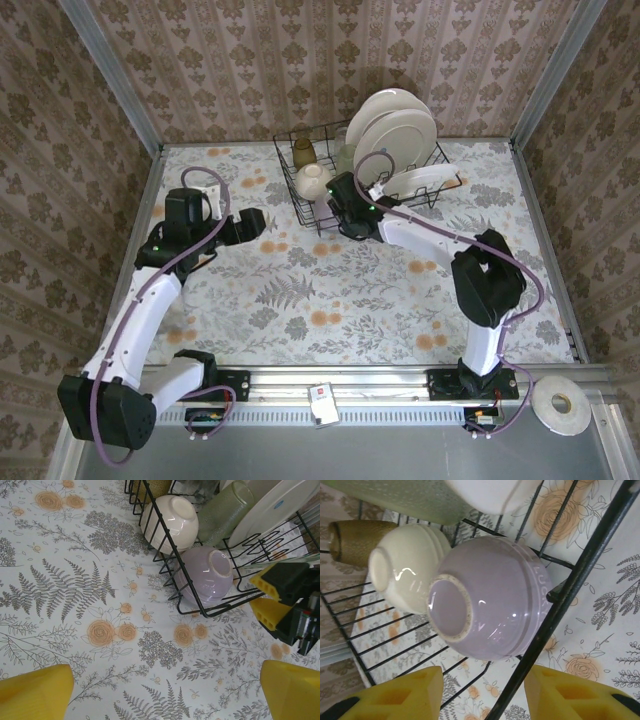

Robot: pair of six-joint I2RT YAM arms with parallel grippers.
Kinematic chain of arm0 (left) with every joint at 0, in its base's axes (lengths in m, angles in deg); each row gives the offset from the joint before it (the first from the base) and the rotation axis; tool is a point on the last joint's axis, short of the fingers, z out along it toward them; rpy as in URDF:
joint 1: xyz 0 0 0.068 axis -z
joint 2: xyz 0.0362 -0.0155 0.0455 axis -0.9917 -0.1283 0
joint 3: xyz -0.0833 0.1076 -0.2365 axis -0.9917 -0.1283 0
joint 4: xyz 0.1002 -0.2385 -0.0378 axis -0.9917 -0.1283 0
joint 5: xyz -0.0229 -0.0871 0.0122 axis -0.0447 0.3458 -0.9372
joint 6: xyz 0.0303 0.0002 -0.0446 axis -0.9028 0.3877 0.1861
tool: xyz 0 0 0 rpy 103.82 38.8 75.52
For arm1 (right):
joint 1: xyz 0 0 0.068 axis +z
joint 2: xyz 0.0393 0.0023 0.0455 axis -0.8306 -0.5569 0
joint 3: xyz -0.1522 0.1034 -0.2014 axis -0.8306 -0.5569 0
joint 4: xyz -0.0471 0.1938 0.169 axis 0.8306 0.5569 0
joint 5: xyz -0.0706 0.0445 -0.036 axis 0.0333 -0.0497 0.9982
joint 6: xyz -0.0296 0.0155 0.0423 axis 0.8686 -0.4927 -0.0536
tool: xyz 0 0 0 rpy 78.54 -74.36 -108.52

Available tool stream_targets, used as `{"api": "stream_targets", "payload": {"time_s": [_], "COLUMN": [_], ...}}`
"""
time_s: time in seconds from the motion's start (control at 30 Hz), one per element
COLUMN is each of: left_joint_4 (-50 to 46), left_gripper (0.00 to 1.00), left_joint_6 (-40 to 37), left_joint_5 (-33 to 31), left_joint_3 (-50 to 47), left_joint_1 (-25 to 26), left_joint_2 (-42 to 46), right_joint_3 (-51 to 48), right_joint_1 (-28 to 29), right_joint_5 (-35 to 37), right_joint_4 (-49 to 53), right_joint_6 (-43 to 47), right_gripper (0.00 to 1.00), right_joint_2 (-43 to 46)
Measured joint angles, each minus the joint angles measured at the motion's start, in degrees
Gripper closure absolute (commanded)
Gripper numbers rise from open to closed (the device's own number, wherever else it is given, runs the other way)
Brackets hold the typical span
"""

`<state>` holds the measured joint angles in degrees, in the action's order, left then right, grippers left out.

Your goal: Unload the mixed dishes from the dish rack

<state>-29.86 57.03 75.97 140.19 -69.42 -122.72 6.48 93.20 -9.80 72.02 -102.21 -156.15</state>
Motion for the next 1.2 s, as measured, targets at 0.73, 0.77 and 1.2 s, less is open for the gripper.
{"api": "stream_targets", "payload": {"time_s": [0.73,0.77,1.2], "left_joint_4": [0.0,0.0,0.0], "left_gripper": [0.04,0.04,0.08], "left_joint_6": [-1.8,-1.9,-2.1], "left_joint_5": [-0.1,-0.3,-2.4], "left_joint_3": [0.0,0.0,0.3], "left_joint_1": [0.0,0.0,0.0], "left_joint_2": [1.2,1.2,-2.8], "right_joint_3": [-2.5,-3.6,-21.3], "right_joint_1": [-0.6,-0.9,-2.9], "right_joint_5": [-0.7,-0.9,-7.3], "right_joint_4": [0.9,0.9,-1.6], "right_joint_6": [-1.6,-0.7,16.9], "right_gripper": [1.00,1.00,1.00], "right_joint_2": [0.6,1.6,17.0]}}
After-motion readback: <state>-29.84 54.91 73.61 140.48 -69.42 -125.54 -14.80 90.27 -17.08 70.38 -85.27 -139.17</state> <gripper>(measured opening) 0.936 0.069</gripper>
